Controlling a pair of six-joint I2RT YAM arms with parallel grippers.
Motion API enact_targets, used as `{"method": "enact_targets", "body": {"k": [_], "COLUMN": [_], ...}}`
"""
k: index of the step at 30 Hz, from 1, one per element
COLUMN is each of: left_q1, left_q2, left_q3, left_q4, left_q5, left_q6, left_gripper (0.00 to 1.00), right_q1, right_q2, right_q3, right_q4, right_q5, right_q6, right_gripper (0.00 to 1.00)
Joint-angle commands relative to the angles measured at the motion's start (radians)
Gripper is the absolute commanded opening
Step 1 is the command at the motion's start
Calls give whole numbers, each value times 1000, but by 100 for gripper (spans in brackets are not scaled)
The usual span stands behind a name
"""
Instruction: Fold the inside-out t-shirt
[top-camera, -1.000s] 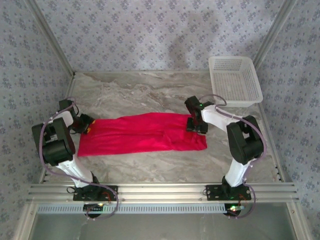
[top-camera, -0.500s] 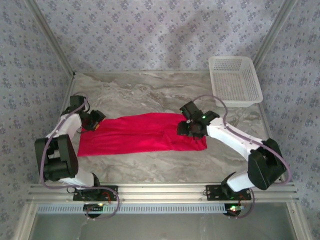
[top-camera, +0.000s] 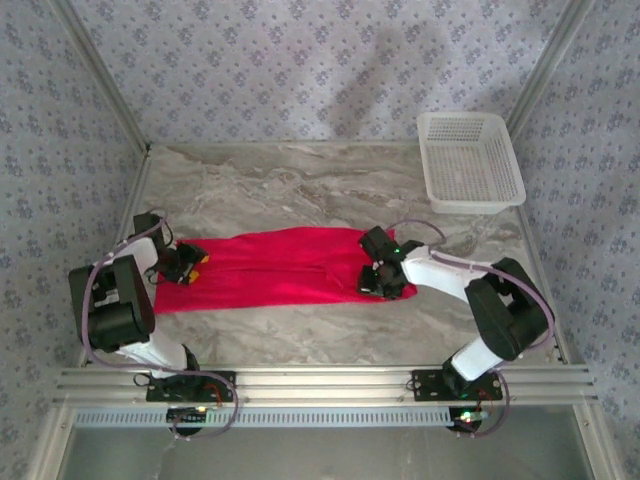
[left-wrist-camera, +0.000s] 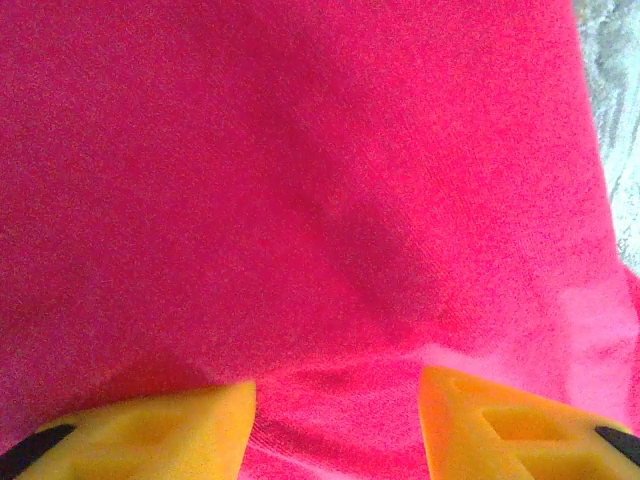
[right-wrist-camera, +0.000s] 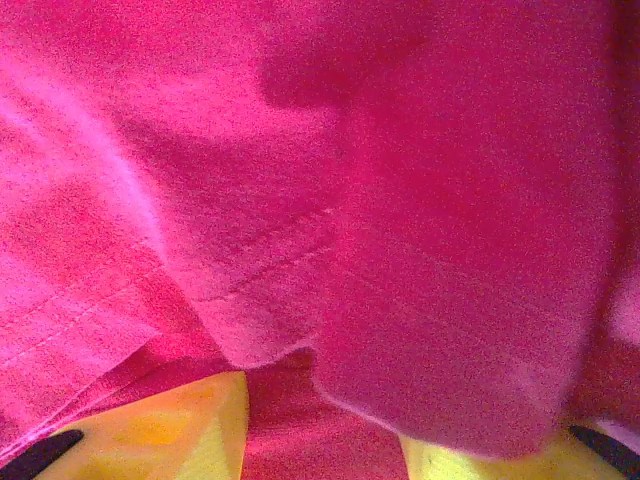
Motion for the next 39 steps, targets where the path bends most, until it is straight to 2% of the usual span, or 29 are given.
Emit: {"method": "enact_targets", "body": {"k": [1, 3, 5, 7, 9, 14, 18, 22, 29, 31, 37, 39], "left_q1": [0, -48, -106, -160, -183, -189, -189, -187, -186, -187, -186, -185], "left_q2": [22, 6, 4, 8, 8, -4, -6, -1, 8, 8, 8, 10], "left_q3": [-22, -7, 28, 69, 94, 119, 132, 130, 126, 123, 102, 91], "left_q4": [0, 1, -17, -45, -62, -83, -99, -96, -78, -73, -66, -59], "left_q5": [-94, -95, -104, -114, -116, -115, -116, -116, -89, -82, -76, -75], "left_q6": [27, 22, 23, 28, 27, 29, 38, 35, 25, 22, 35, 34], "left_gripper": [50, 50, 51, 51, 51, 51, 50, 50, 49, 49, 49, 49], "right_q1": [-29, -17, -8, -25, -71, -160, -162, -116, 8, 26, 19, 7], "right_q2": [-60, -109, -140, -144, -111, 117, 267, 329, 463, 509, 572, 567], "right_q3": [-45, 24, 108, 172, 198, 300, 382, 423, 448, 456, 440, 413], "right_q4": [-191, -227, -261, -272, -227, -174, -180, -168, -176, -159, -123, -106], "right_q5": [71, 89, 113, 124, 122, 119, 144, 134, 143, 112, 48, 41], "right_q6": [29, 5, -45, -120, -204, -333, -370, -347, -244, -227, -201, -204], "right_gripper": [49, 55, 67, 88, 97, 100, 100, 100, 87, 81, 53, 39]}}
